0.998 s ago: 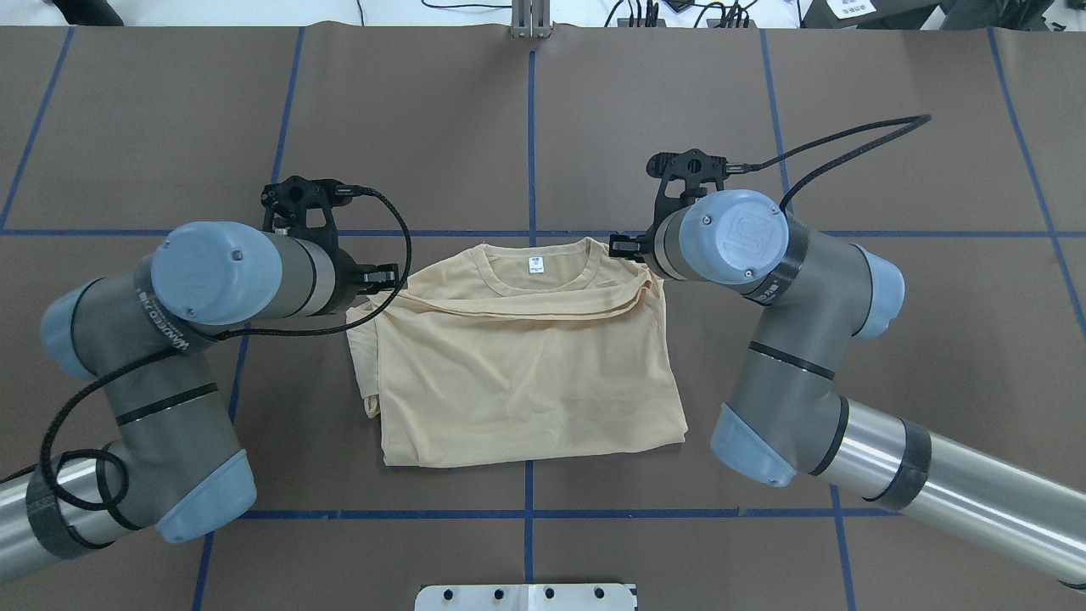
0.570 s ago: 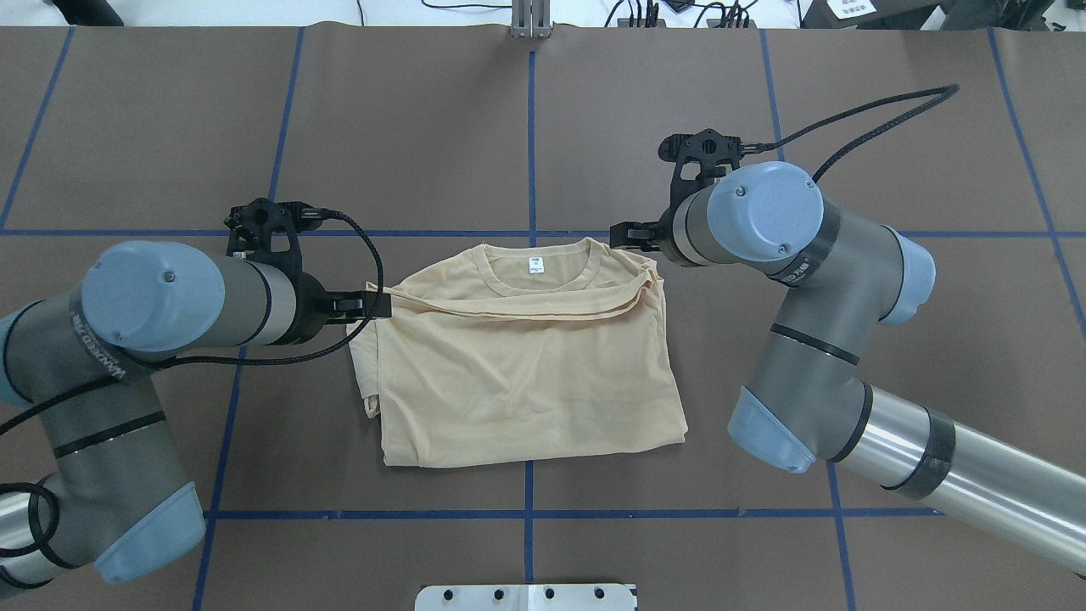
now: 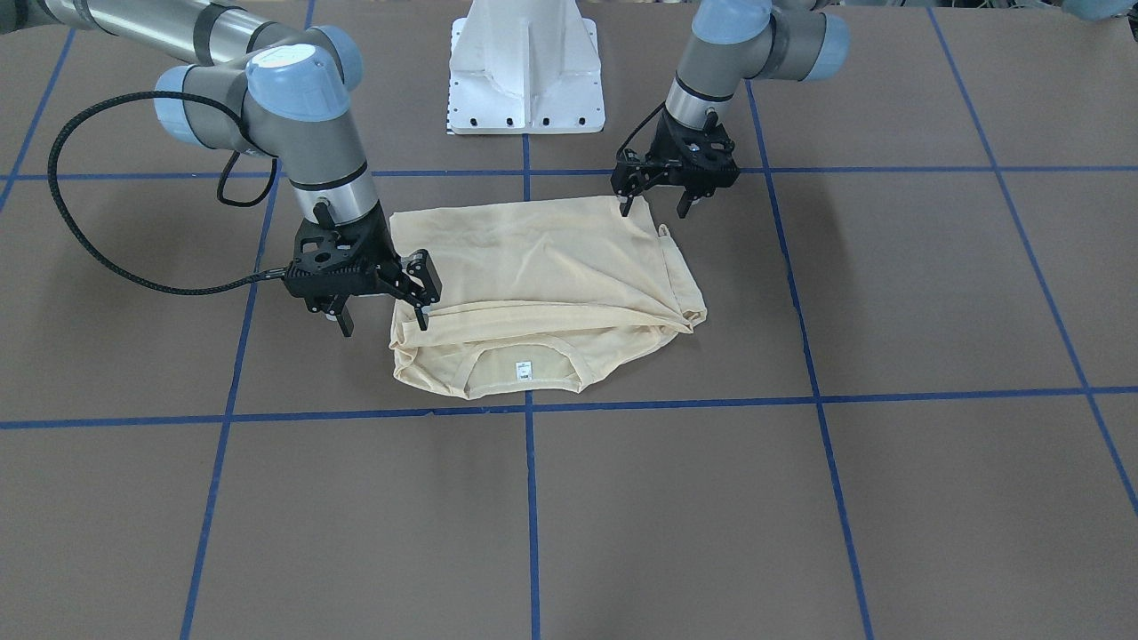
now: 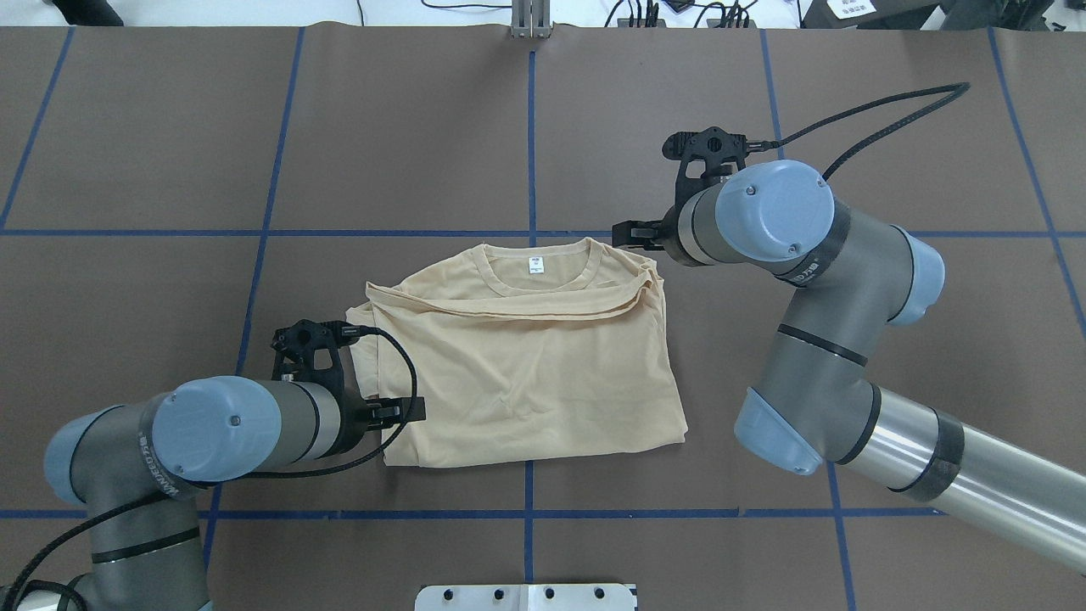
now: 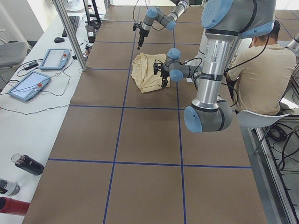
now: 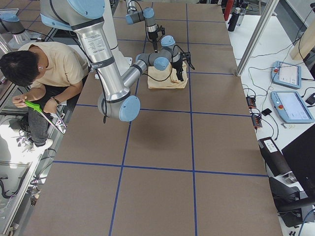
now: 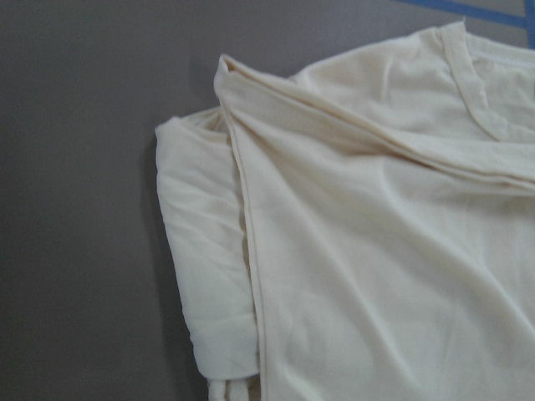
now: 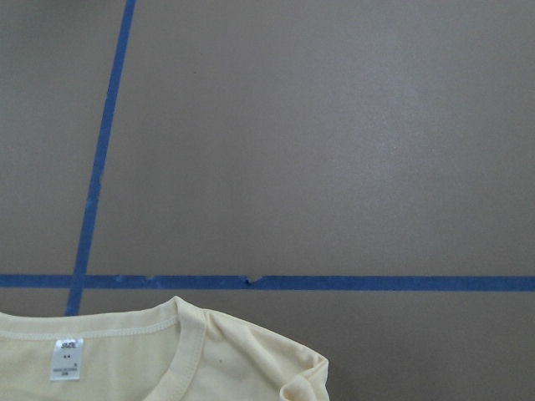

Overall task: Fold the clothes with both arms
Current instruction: 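Lower the left gripper onto the shirt side nearest it and grasp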

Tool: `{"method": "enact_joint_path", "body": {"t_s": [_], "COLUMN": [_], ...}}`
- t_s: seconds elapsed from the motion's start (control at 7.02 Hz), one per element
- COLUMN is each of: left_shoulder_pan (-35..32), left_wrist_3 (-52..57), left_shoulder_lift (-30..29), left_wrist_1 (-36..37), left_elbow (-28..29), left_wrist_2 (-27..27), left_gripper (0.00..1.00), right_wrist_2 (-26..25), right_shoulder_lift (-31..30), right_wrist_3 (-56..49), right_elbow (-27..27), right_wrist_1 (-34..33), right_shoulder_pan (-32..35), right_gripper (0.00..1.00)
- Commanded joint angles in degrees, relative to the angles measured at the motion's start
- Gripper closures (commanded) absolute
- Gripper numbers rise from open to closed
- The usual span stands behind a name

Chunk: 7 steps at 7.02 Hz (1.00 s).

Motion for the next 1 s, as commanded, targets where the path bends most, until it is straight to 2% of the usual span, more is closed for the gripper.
{"method": "enact_joint_path", "body": {"t_s": [0.0,0.14,0.29,0.43,0.57,0.71,0.86], "left_shoulder_pan": [0.77,1.21,1.91,2.18,2.18,2.18,2.09], "left_wrist_3": [-0.56,-0.65,-0.65,-0.65,-0.65,-0.65,-0.65], "left_shoulder_lift": [-0.34,-0.52,-0.61,-0.70,-0.70,-0.52,-0.09], "left_wrist_1": [-3.24,-3.69,-3.78,-4.48,-4.57,-4.48,-4.40], "left_elbow": [2.44,2.80,2.80,2.80,2.63,2.11,2.01], "left_wrist_2": [0.40,0.31,0.31,0.31,0.31,0.22,0.31], "left_gripper": [0.20,0.41,0.56,0.63,0.79,1.00,1.00], "right_wrist_2": [0.00,0.00,0.00,-0.09,-0.18,-0.18,-0.35], "right_shoulder_lift": [0.00,0.00,0.00,0.00,0.00,0.00,0.00], "right_wrist_3": [0.00,0.00,0.00,0.00,0.00,0.00,0.09], "right_elbow": [0.04,0.04,0.04,-0.05,-0.05,-0.05,0.04], "right_wrist_1": [0.00,0.00,0.00,0.00,0.00,0.00,0.00], "right_shoulder_pan": [-0.06,-0.06,-0.06,-0.14,-0.14,-0.14,-0.14], "right_gripper": [0.00,0.00,0.00,0.00,0.00,0.00,0.00]}}
